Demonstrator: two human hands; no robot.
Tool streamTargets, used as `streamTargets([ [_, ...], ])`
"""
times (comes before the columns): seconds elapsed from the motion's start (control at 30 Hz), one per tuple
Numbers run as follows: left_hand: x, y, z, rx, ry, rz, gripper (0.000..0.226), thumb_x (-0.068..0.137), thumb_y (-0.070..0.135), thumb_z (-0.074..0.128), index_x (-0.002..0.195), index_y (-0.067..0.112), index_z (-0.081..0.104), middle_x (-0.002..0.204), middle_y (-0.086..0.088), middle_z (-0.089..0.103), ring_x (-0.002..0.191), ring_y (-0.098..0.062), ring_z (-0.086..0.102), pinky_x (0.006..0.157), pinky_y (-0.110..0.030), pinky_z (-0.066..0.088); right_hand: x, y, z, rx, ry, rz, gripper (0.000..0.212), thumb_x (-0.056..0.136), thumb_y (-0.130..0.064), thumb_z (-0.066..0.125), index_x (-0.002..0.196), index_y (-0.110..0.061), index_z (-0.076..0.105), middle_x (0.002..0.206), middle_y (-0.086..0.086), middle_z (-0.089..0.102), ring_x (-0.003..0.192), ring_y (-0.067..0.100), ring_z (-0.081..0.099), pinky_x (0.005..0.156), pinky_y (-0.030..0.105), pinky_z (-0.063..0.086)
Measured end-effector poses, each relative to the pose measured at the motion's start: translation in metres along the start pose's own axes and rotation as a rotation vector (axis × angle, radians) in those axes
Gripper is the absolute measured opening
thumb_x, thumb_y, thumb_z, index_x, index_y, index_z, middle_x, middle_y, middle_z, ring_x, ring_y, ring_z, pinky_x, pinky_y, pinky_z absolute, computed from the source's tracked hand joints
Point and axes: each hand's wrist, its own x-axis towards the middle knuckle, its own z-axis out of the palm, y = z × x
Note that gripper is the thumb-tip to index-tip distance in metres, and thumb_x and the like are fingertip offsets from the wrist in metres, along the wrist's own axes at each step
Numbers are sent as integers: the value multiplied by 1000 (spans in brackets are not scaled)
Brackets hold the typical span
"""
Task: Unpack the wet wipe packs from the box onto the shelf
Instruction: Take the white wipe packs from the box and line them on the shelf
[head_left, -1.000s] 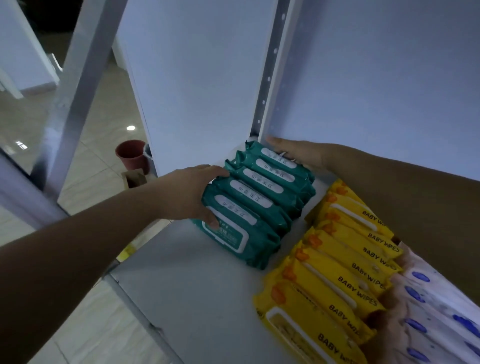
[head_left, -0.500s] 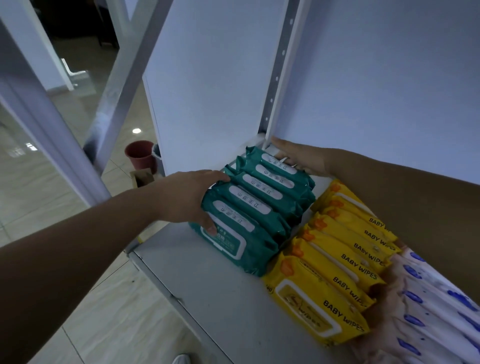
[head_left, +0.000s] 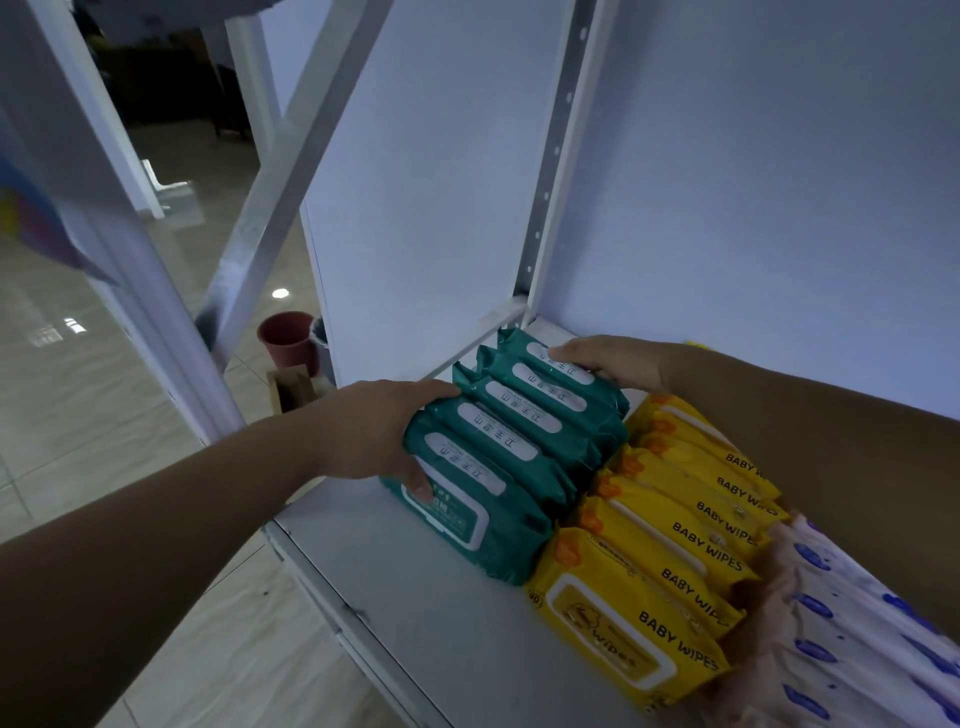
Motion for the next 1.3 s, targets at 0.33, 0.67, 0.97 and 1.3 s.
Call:
streamTargets([
  [0.33, 3, -2, 7, 40, -27, -37, 111, 53, 66, 80, 147, 50, 24, 137, 13, 58, 118, -13, 60, 100, -42, 52, -1, 5, 1, -15, 48, 24, 45, 95, -56, 55, 127, -25, 63, 118, -2, 74, 106, 20, 73, 98, 40, 56],
  [0.67, -1, -3, 11, -101, 9, 62, 92, 64, 49, 89, 141, 48, 38, 127, 30, 60, 113, 7, 59, 103, -27, 51, -3, 6, 2, -97, 80, -3, 41, 94, -59, 55, 124, -32, 63, 125, -8, 69, 110, 13, 68, 102, 39, 52],
  [0.97, -1, 0, 5, 69, 1, 117, 104, 63, 65, 81, 148, 42, 26, 139, 22, 45, 123, -1, 48, 106, -31, 49, -23, -6, 3, -321, 142, -26, 51, 96, -59, 54, 134, -26, 58, 130, -7, 62, 114, 13, 60, 102, 35, 47],
  [1.3, 14, 29, -9, 413, -122, 174, 123, 63, 83, 67, 156, 42, -3, 166, 11, -5, 152, -18, 4, 124, -46, 10, -81, 7, 7, -387, 294, 57, 68, 95, -62, 53, 148, -21, 48, 154, -3, 46, 139, 17, 44, 118, 38, 33],
])
